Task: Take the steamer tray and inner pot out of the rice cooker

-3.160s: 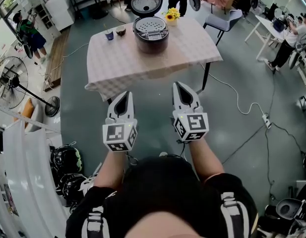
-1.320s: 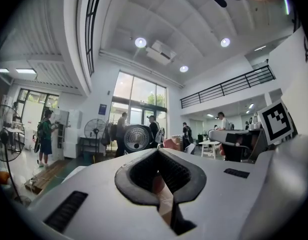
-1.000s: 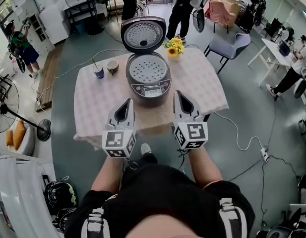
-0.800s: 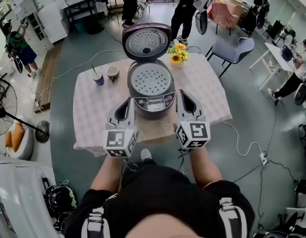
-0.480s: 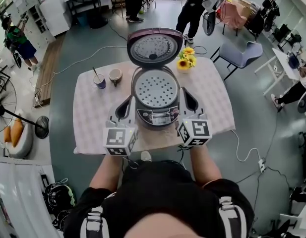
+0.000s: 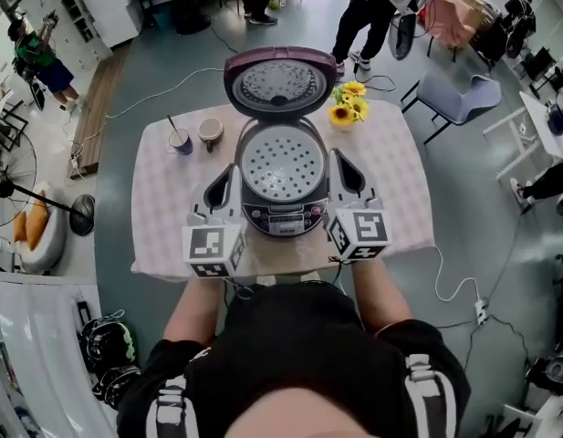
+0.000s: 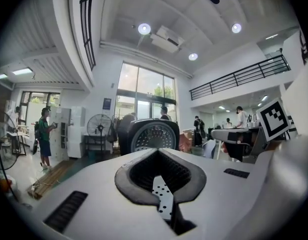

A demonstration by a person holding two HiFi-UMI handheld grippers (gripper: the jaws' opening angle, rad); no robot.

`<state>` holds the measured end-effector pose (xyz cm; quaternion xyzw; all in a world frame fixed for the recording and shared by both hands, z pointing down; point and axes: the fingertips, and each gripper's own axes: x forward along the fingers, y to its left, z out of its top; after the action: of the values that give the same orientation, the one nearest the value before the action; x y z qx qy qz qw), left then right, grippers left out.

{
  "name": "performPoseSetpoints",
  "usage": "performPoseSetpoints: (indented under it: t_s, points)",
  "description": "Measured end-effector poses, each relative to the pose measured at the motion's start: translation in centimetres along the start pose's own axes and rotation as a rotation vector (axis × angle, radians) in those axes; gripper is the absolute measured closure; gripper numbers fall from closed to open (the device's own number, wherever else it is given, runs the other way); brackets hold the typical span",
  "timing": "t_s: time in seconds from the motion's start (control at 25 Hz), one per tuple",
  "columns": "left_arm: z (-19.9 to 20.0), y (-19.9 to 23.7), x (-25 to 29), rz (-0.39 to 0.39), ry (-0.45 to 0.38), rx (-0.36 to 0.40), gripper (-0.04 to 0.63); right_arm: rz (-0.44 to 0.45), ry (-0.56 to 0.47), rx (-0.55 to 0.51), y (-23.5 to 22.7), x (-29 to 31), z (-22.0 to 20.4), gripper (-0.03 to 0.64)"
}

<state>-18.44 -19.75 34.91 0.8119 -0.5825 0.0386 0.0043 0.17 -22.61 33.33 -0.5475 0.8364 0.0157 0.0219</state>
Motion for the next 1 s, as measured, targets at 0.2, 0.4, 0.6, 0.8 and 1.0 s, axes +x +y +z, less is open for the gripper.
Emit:
performPoseSetpoints:
  t_s: [0.2,0.4,0.6,0.8,1.0]
  points:
    - [0.0,-0.1,0.7,0.060,-0.003,-0.011,0.592,0.020,0.010,0.014,-1.9,0.8,-0.5,0.618]
    - [-0.6,0.5,1.0,0.077,0.033,-0.043,0.591,0.028,0.015,0.009,-2.7,1.5,-0.9,0.618]
    - [-0.8,0.5,1.7,0.053,0.037,-0.011,0.244,0.105,0.007,0.059,-2.0,2.4,-1.1,0.426]
    - [-2.3,0.5,2.8,0.023,0.107,-0.018,0.156,0.132,0.061,0.059,-1.7,3.5,-2.5,0.274]
    - [-3.8,0.5,3.7,0.002,0.174,-0.033,0.158,0.142,0.130,0.033,-2.1,4.1,-4.1,0.265]
